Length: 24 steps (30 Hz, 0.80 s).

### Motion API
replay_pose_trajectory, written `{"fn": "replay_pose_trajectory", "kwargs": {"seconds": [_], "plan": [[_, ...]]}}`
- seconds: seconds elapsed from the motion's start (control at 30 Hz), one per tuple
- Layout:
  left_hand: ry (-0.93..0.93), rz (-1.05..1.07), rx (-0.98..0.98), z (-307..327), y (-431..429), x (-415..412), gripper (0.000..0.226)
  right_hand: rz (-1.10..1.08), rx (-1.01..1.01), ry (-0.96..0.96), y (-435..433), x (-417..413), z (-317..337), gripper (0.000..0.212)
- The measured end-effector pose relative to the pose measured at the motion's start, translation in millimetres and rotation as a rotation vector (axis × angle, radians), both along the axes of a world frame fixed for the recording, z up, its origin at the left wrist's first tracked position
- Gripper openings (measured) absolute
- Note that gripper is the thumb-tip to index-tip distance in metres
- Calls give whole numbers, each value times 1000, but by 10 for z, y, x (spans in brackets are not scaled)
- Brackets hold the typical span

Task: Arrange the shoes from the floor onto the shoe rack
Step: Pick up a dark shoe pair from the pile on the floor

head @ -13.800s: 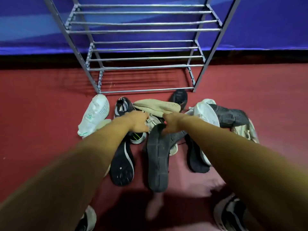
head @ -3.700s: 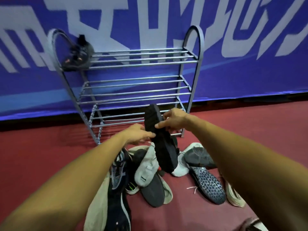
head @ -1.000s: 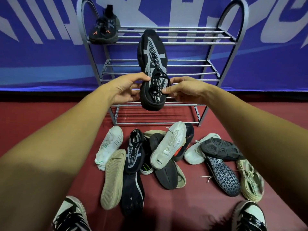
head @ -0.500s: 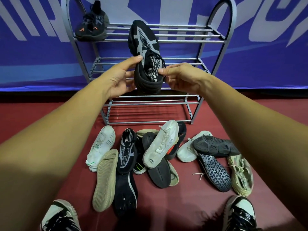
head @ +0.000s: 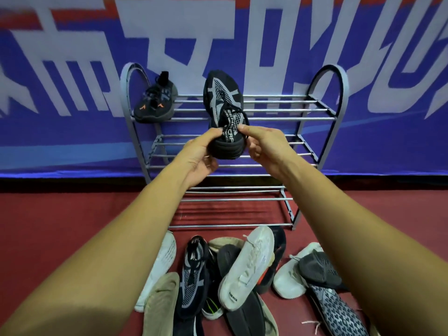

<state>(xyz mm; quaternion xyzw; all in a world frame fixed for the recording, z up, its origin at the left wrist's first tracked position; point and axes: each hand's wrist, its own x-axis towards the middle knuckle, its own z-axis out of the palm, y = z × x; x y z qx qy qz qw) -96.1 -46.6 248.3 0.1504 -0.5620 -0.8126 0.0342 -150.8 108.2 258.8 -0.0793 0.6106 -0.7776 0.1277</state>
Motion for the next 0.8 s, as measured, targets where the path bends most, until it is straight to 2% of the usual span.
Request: {"fn": "replay_pose_trajectory", "kwargs": {"seconds": [0.13, 0.3, 0.57, 0.7, 0.8], "plan": [[10, -18, 7, 25, -3, -96, 21, -75, -76, 39, -128, -114, 30, 14], [37, -2, 35, 53, -60, -244, 16, -215, -89, 38, -273, -311, 19, 18], [4, 77, 161, 76, 30, -569, 14, -258, -108, 18, -239, -489, -103, 47], [-6, 97, 245, 67, 149, -736, 15, -232, 8, 3, -160, -594, -162, 39], [-7, 84, 257, 30, 207, -798, 16, -219, -10, -20, -132, -642, -193, 37]]}}
